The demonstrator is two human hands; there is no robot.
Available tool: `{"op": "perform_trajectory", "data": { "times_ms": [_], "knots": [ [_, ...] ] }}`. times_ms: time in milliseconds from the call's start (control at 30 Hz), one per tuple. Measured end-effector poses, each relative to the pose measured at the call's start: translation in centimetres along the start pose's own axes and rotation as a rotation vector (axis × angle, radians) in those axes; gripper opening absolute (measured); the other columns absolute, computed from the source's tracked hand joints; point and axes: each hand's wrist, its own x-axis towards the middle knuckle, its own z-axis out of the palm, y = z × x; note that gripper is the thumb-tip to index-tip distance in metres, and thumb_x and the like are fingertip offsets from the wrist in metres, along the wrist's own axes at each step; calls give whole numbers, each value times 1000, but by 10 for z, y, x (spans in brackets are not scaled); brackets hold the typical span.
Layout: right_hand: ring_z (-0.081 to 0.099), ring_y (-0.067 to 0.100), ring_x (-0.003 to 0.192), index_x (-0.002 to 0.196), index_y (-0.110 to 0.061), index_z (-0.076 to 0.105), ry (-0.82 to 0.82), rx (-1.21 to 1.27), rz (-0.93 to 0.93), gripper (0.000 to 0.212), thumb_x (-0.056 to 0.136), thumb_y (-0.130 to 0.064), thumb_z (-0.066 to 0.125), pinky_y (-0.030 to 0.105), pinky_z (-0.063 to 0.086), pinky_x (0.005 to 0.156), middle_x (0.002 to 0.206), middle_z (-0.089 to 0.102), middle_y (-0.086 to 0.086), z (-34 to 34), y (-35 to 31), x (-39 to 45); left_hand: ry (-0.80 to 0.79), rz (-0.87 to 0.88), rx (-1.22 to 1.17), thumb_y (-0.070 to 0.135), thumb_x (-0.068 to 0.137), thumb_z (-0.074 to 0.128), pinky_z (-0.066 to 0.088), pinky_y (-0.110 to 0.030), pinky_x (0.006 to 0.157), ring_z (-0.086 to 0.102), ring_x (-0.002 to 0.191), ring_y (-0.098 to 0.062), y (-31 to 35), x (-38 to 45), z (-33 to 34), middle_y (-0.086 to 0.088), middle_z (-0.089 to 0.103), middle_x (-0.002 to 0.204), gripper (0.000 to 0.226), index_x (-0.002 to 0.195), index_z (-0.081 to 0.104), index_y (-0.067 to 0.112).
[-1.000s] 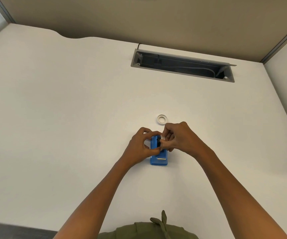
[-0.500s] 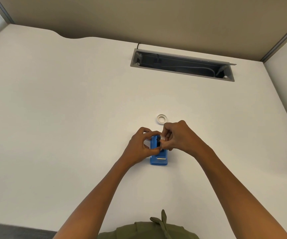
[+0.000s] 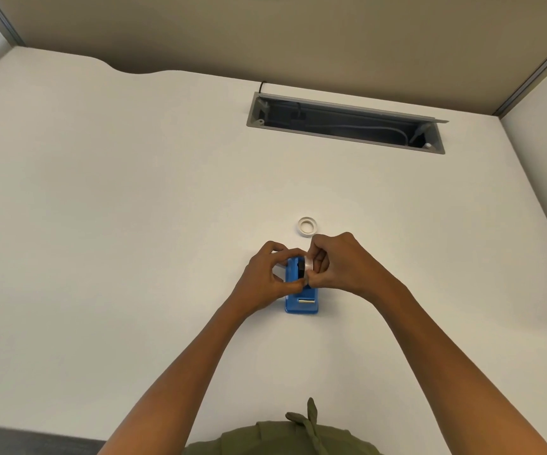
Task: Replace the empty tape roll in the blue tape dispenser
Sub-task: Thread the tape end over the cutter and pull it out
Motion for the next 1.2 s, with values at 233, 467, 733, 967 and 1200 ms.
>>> {"op": "perform_trajectory", "data": {
  "times_ms": [233, 467, 733, 967, 1200],
  "knots": [
    [68, 24, 52, 71, -6, 59, 2, 114, 30, 8, 75, 0, 62, 36, 60, 58, 62, 68, 12, -3, 0, 8, 1, -7, -12, 25, 72, 79, 58, -33, 74, 58, 99, -15, 0, 0, 0, -3, 53, 114, 50, 118, 62, 23],
    [67, 10, 56, 78, -16, 66, 39, 212, 49, 12, 70, -11, 73, 15, 53, 58, 65, 68, 1, -2, 10, -2, 6, 9, -8, 28, 71, 78, 58, -32, 73, 57, 93, -10, 0, 1, -1, 1, 52, 110, 47, 116, 62, 28],
    [67, 15, 52, 79, -10, 73, 184, 325, 118, 17, 65, -7, 82, 17, 56, 58, 65, 69, 5, 7, 12, -7, -6, 8, 18, 34, 72, 78, 56, -26, 74, 56, 89, -6, -1, 2, -1, 5, 50, 107, 47, 116, 62, 29],
    [71, 21, 59, 78, -6, 76, 187, 412, 172, 5, 76, -11, 75, 29, 61, 64, 66, 73, 13, 5, 8, -5, -30, -4, 47, 28, 69, 80, 54, -26, 74, 55, 90, -10, -3, 6, -1, 5, 49, 104, 48, 113, 62, 28],
    [71, 19, 59, 89, -6, 74, 240, 430, 200, 12, 82, -2, 65, 23, 59, 61, 72, 73, 13, 8, 9, -8, -39, -1, 46, 27, 68, 80, 50, -21, 71, 56, 90, -8, -3, 7, -2, 4, 50, 104, 49, 113, 62, 29]
  ]
}}
